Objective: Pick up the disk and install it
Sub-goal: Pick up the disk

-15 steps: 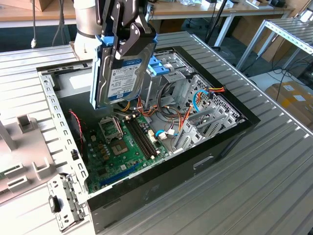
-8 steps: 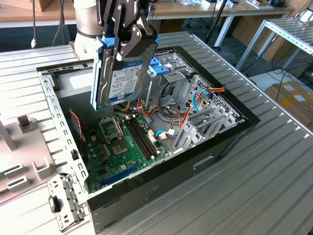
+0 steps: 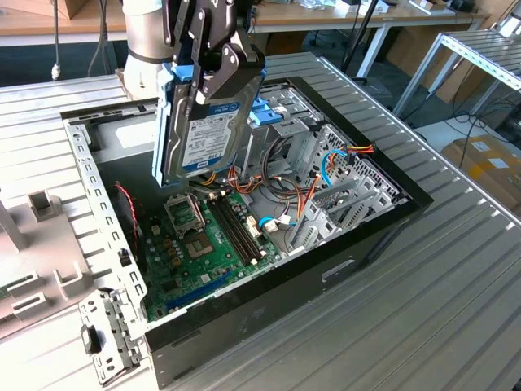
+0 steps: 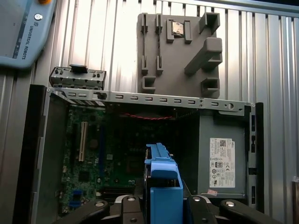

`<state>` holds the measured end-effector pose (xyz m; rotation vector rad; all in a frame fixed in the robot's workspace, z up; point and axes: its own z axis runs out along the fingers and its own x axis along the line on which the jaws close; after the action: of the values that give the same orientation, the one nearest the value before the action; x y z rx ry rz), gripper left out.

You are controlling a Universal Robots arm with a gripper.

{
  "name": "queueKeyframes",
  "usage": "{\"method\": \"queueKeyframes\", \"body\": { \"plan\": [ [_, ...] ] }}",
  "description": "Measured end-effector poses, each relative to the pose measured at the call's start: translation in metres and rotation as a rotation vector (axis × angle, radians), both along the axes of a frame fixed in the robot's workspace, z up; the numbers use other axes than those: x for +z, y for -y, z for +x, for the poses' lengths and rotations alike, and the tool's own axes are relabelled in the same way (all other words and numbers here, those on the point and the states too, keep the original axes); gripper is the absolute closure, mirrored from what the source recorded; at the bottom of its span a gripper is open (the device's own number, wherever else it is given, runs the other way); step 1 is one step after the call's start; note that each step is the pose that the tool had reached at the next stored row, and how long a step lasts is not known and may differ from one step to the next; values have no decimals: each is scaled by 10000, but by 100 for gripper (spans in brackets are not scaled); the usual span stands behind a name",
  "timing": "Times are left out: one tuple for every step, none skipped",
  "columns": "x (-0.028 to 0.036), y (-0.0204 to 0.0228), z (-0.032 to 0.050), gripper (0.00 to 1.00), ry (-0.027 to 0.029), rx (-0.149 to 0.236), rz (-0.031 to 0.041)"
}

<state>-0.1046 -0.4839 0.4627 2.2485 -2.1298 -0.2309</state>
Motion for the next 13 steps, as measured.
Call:
{"method": "queueKeyframes", "body": {
  "plan": [
    [0,4,0,63,0,-1,0],
    [0,8,0,63,0,-1,0],
    [-1,14,0,63,0,-1,0],
    [-1,18,1,63,0,-1,0],
    [-1,22,1,63,0,-1,1],
    [-1,26,1,63,0,0,0],
    [-2,31,1,63,0,-1,0],
    [-2,36,2,63,0,-1,0],
    [-2,41,2,63,0,-1,0],
    [-3,50,2,63,0,0,1],
    [-3,56,2,63,0,-1,1],
    [-3,61,2,63,0,-1,1],
    [-3,67,3,63,0,0,0]
  ]
}}
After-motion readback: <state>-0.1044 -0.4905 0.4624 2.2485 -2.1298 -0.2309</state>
